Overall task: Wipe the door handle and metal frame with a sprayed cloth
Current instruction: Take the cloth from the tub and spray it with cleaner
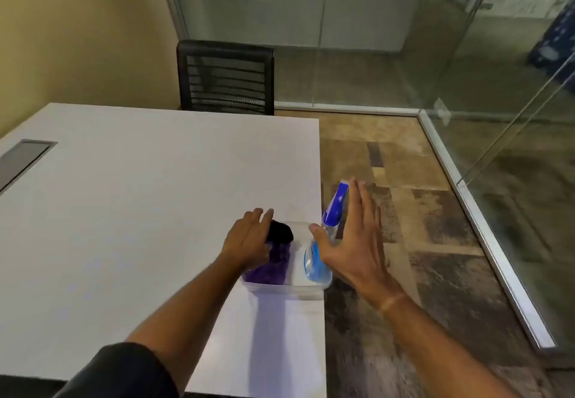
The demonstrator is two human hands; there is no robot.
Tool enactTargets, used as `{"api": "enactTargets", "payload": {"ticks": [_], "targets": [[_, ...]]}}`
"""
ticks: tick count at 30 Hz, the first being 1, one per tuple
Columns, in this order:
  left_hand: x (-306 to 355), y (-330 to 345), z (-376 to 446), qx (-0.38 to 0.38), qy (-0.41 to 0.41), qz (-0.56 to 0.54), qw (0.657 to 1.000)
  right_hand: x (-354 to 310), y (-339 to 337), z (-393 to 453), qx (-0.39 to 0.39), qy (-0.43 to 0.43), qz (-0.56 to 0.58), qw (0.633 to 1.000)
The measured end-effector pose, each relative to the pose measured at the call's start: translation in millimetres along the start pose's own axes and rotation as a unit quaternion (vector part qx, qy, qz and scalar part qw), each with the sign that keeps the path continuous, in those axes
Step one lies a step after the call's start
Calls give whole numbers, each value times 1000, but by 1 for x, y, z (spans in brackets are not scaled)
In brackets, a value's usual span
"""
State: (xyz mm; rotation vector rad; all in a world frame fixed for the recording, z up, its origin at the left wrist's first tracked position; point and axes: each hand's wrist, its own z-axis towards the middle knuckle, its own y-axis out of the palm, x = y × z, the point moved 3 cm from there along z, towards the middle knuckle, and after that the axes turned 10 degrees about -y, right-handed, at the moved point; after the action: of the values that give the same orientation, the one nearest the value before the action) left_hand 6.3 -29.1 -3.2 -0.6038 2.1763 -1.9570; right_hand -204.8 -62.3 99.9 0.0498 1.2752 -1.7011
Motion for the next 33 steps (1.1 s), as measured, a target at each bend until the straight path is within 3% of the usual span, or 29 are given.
{"api": "enactTargets", "payload": {"ticks": [9,17,26,33], "targets": [[4,36,34,16,48,98,994,21,15,-2,7,-4,18,1000],[9,40,32,43,76,88,992,25,24,1,0,36,74,997],[-11,-7,25,17,32,-69,997,21,28,-1,2,61,109,992],[-26,-73,-4,116,46,-284,951,2,6,5,39,-12,34,999]]}}
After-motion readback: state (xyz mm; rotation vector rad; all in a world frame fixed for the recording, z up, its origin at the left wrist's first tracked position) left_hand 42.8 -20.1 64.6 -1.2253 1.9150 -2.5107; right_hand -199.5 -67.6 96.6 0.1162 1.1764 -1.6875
